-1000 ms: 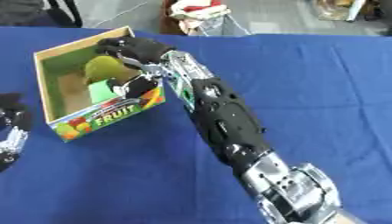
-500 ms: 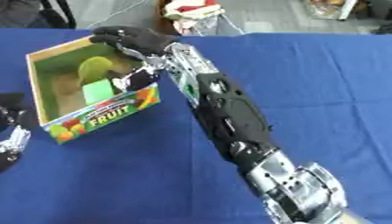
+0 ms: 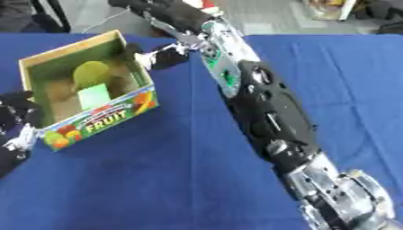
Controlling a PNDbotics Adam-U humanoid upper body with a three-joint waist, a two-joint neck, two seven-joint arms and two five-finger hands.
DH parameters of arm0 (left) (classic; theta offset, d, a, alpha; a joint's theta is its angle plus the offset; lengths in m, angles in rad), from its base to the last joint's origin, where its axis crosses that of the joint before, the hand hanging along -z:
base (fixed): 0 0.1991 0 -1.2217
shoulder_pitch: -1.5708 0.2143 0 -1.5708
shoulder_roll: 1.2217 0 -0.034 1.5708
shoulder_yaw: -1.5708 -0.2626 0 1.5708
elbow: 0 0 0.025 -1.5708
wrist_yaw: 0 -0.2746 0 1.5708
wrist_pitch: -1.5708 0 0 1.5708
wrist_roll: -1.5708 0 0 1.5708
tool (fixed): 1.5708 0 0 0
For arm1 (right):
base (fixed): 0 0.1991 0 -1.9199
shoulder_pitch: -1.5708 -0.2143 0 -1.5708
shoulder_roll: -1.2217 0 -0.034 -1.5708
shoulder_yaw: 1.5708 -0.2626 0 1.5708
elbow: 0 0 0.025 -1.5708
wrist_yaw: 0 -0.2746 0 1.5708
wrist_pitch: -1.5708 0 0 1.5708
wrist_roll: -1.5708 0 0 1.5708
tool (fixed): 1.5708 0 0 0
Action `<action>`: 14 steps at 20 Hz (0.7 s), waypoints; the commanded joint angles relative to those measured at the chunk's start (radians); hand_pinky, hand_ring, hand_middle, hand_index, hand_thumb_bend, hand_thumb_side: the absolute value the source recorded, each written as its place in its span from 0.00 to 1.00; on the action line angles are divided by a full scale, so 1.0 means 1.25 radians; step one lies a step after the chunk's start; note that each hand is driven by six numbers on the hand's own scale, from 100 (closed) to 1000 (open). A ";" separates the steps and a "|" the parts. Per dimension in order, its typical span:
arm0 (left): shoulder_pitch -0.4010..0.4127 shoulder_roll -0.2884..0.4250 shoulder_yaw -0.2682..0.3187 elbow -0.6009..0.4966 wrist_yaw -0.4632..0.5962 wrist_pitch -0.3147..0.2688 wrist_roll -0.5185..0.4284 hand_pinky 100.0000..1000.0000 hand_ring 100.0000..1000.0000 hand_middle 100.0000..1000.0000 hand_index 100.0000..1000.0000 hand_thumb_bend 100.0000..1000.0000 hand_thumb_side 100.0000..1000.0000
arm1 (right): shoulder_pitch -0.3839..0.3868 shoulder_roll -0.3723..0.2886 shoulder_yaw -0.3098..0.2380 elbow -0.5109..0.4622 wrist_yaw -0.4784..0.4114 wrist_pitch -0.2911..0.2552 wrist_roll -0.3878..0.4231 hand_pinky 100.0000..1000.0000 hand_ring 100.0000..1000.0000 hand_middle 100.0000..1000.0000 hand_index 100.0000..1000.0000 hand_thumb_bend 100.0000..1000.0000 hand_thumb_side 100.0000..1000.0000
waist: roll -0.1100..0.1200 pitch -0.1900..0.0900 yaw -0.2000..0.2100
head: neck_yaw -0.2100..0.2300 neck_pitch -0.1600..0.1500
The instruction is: Pick up objects on the table and place them in the box.
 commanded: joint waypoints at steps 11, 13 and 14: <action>0.009 0.019 0.028 -0.010 -0.013 0.006 0.032 0.52 0.53 0.51 0.73 0.21 0.37 | 0.239 -0.128 -0.073 -0.284 -0.177 0.143 -0.151 0.75 0.87 0.85 0.87 0.00 0.27 | 0.000 -0.018 -0.058 | 0.062 0.016; 0.010 0.019 0.031 -0.010 -0.014 0.007 0.035 0.52 0.54 0.51 0.73 0.21 0.37 | 0.282 -0.134 -0.092 -0.325 -0.204 0.170 -0.155 0.74 0.86 0.84 0.86 0.00 0.30 | -0.001 -0.016 -0.062 | 0.069 0.018; 0.011 0.019 0.031 -0.010 -0.014 0.007 0.036 0.52 0.54 0.51 0.73 0.21 0.37 | 0.305 -0.135 -0.099 -0.345 -0.217 0.183 -0.157 0.73 0.85 0.85 0.86 0.00 0.32 | -0.001 -0.016 -0.063 | 0.073 0.020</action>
